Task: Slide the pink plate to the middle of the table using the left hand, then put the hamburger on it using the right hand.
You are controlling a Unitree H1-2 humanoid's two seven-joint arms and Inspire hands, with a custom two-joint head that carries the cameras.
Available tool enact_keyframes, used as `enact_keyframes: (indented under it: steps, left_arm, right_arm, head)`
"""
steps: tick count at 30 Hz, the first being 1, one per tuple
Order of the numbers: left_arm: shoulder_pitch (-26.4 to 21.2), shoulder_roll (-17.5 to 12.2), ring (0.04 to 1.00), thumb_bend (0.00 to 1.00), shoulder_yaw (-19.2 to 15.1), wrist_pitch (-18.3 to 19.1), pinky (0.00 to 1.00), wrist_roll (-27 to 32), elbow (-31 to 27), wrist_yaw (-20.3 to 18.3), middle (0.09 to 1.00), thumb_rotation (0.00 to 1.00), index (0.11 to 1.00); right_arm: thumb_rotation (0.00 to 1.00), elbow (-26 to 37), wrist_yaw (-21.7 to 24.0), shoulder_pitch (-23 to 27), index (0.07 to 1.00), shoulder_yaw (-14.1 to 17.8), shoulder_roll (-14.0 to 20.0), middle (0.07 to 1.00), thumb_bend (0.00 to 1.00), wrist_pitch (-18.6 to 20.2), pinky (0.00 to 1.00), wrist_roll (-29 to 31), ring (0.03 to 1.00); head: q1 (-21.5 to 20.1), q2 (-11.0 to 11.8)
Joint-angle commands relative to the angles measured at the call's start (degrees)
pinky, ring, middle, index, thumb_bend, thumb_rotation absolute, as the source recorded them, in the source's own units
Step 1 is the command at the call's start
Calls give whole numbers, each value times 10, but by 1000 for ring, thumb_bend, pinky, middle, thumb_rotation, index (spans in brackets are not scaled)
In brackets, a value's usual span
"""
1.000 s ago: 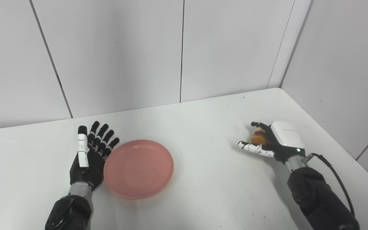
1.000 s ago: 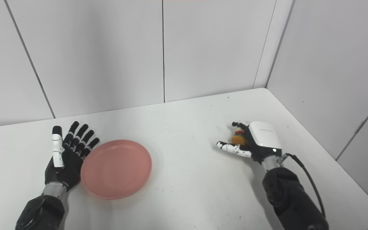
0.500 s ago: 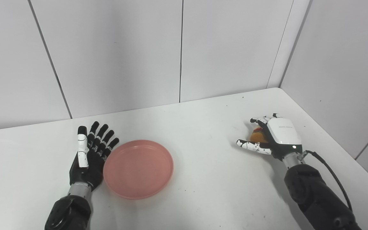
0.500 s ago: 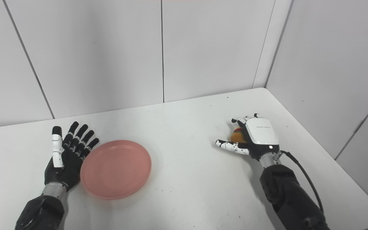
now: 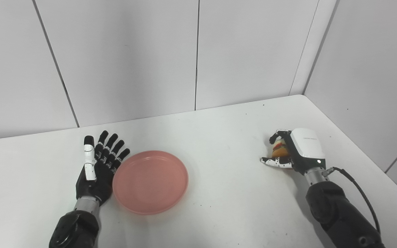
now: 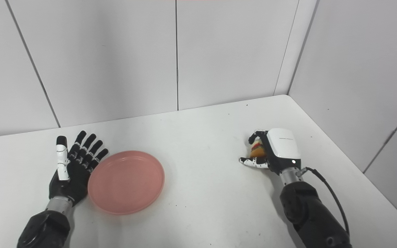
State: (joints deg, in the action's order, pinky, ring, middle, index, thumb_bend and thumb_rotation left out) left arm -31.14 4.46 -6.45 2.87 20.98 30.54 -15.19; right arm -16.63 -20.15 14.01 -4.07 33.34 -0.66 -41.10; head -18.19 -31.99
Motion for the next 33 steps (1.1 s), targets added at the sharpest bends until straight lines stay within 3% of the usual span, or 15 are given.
enact_keyframes:
  steps: [1, 11, 19, 22, 23, 25, 33]
  left_arm:
    - [-8, -2, 945, 879, 3, 8, 878, -4, -6, 4, 964, 854, 1000]
    - [-11, 0, 937, 883, 4, 7, 877, -7, -3, 8, 951, 858, 1000]
    - [-11, -1, 940, 880, 13, 2, 855, -19, -4, 12, 969, 898, 1000]
    - [-10, 6, 945, 875, 12, 4, 861, -17, -5, 14, 974, 897, 1000]
    - [-10, 8, 945, 870, 12, 3, 864, -16, -5, 14, 974, 896, 1000]
    - [-9, 10, 946, 865, 13, 1, 864, -16, -6, 14, 974, 897, 1000]
    - [-11, 29, 941, 863, 26, -28, 807, -37, 16, 30, 972, 893, 1000]
  right_arm:
    - [139, 24, -2, 6, 488, 2, 10, 287, 505, -10, 161, -6, 201]
    - [128, 88, 23, 4, 487, 5, 16, 304, 508, -12, 170, -12, 217]
    - [126, 213, 91, 2, 489, 17, 12, 323, 507, -16, 165, 19, 221]
    - [127, 251, 105, 17, 489, 16, 8, 340, 505, -37, 176, 33, 235]
    - [52, 263, 110, 22, 488, 16, 6, 418, 515, -39, 190, 35, 249]
    - [13, 279, 120, 27, 488, 17, 2, 458, 520, -38, 200, 39, 260]
    - [0, 305, 163, 66, 488, 6, -41, 474, 522, -49, 230, 73, 288]
  head:
    - [0, 0]
    - [6, 0]
    - [19, 1]
    - [27, 3]
    - [32, 3]
    - [41, 4]
    - [105, 11]
